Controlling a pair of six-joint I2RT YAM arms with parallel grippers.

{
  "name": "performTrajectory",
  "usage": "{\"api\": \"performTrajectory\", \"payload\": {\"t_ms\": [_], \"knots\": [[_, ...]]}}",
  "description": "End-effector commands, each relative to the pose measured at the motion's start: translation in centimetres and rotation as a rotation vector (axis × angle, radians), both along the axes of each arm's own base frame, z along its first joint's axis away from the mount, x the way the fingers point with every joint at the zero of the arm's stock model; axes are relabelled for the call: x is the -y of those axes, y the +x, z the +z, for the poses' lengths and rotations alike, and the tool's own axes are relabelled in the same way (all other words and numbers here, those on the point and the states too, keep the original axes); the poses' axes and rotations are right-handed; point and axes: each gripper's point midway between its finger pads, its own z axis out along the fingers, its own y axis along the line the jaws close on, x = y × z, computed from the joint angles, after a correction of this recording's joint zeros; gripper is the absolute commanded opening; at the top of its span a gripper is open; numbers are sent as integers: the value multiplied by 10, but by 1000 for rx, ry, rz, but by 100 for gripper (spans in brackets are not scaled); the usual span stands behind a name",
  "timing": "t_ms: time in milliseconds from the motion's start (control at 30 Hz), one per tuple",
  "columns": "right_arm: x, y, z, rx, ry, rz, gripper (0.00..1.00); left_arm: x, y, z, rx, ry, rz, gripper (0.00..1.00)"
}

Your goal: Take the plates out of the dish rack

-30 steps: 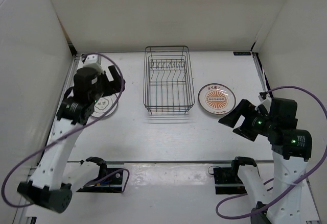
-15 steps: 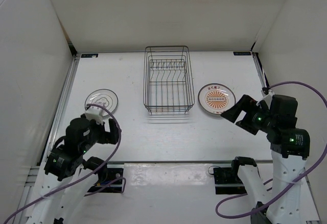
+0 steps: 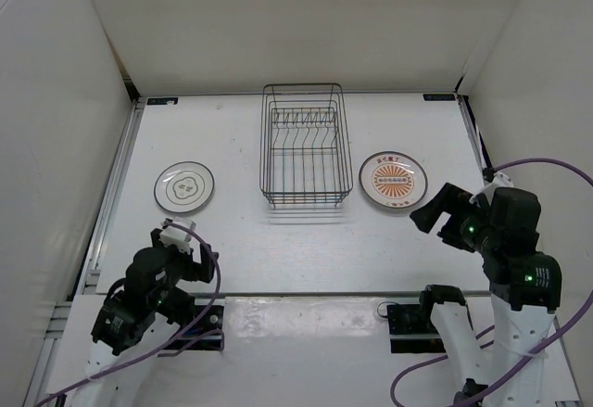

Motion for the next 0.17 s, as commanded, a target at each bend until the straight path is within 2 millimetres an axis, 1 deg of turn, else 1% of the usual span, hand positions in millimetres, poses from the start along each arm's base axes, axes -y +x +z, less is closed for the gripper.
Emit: {"api": "performTrajectory", "payload": {"t_ms": [0,67,133], "knots": [[3,7,10,90,-34,13,90,-3,2,19,153,-47,9,100],[1,7,9,87,-32,28,90,-2,1,17,143,-42,-4,100],[5,6,5,67,-40,0,90,-1,3,15,132,-33,-4,100]]}}
